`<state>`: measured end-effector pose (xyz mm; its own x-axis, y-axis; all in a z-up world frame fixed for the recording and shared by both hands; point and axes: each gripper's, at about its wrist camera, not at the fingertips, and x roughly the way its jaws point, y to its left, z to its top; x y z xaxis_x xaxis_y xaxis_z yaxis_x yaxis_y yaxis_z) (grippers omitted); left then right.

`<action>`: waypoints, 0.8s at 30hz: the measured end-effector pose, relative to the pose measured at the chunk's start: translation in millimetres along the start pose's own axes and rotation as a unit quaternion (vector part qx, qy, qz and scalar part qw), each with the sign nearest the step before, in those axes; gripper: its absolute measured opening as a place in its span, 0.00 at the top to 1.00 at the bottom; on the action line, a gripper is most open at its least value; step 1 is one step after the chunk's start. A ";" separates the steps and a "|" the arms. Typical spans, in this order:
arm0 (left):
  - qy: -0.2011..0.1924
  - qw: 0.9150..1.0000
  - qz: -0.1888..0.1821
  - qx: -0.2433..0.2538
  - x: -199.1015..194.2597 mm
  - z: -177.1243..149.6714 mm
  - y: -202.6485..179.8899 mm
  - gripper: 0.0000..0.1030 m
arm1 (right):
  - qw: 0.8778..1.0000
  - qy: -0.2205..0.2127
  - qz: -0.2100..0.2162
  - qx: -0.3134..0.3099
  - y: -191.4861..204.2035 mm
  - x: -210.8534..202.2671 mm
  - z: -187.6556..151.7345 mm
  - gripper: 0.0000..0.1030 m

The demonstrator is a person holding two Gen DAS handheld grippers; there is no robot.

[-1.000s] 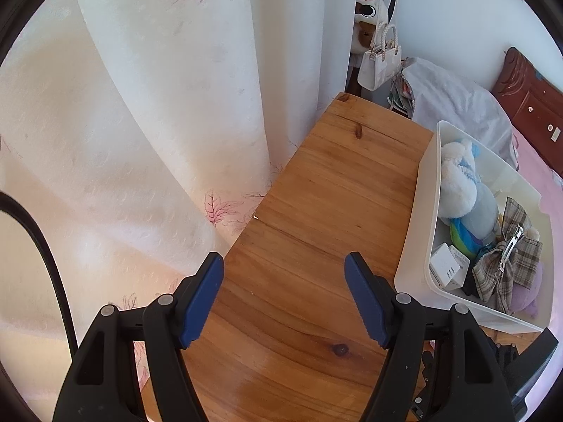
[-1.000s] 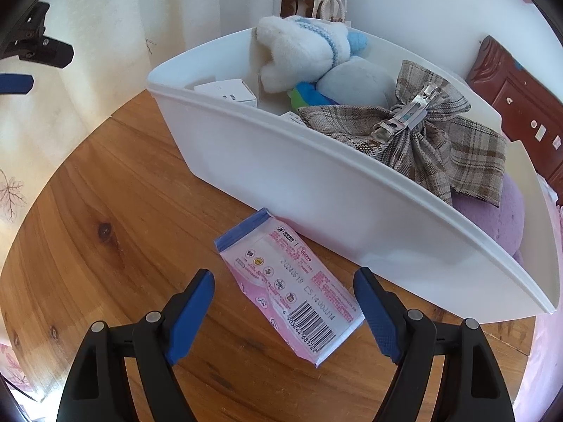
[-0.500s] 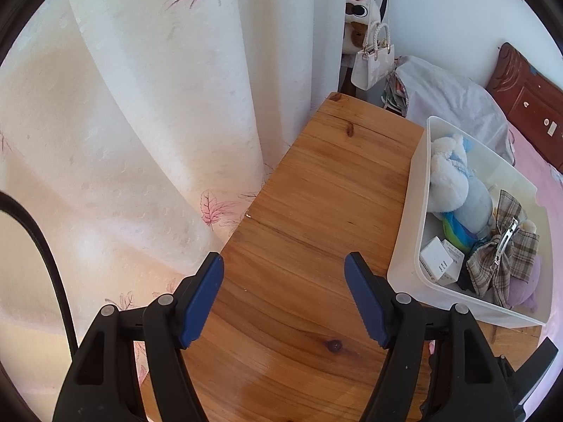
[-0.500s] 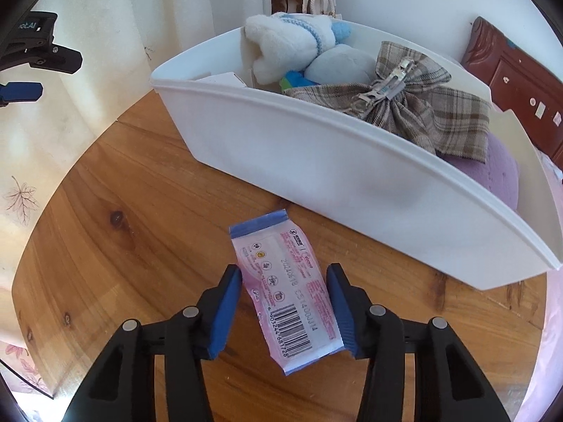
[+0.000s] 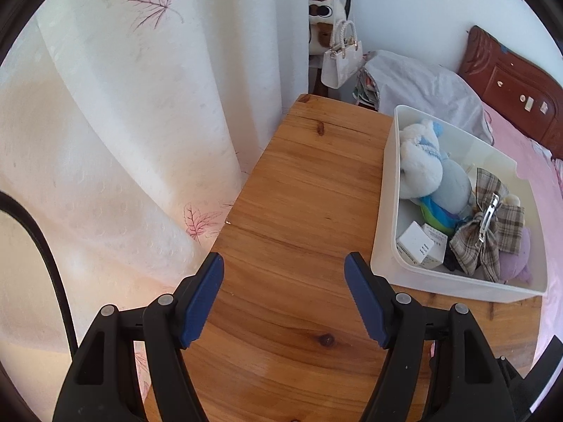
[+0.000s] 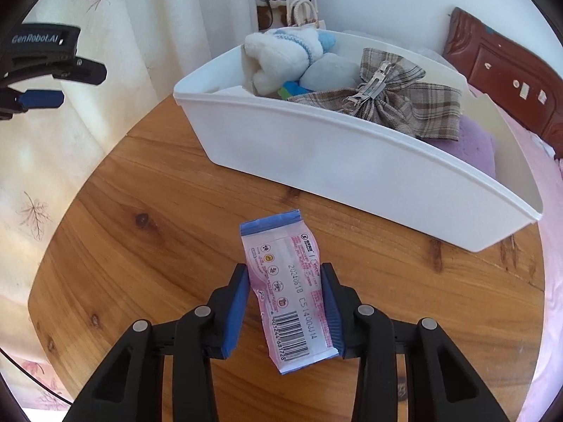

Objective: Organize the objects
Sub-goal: 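Lift the wipes pack with the right gripper and carry it over the tray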

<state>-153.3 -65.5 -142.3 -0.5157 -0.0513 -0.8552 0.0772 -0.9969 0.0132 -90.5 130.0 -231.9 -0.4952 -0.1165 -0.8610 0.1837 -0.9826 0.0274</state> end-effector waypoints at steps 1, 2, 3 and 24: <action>0.000 1.000 -0.002 0.004 -2.1 0.3 1.8 0.28 | 1.000 -0.001 0.000 0.005 1.2 -2.5 0.3 0.61; 0.000 1.000 -0.004 0.008 -4.2 0.7 3.6 0.28 | 1.000 -0.003 0.000 0.011 3.1 -6.0 1.1 0.61; -0.002 1.000 -0.006 0.012 -7.2 1.3 5.7 0.28 | 1.000 -0.007 -0.001 0.018 5.4 -10.4 2.1 0.61; 0.016 0.995 -0.013 0.096 -74.0 -14.9 51.0 0.28 | 0.998 -0.063 0.010 0.019 52.9 -105.2 45.5 0.61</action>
<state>-98.5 -111.6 -86.1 -0.4881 -0.0271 -0.8724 -0.1013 -0.9910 0.0875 -67.3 83.7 -116.8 -0.5950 -0.1513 -0.7894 0.1635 -0.9844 0.0654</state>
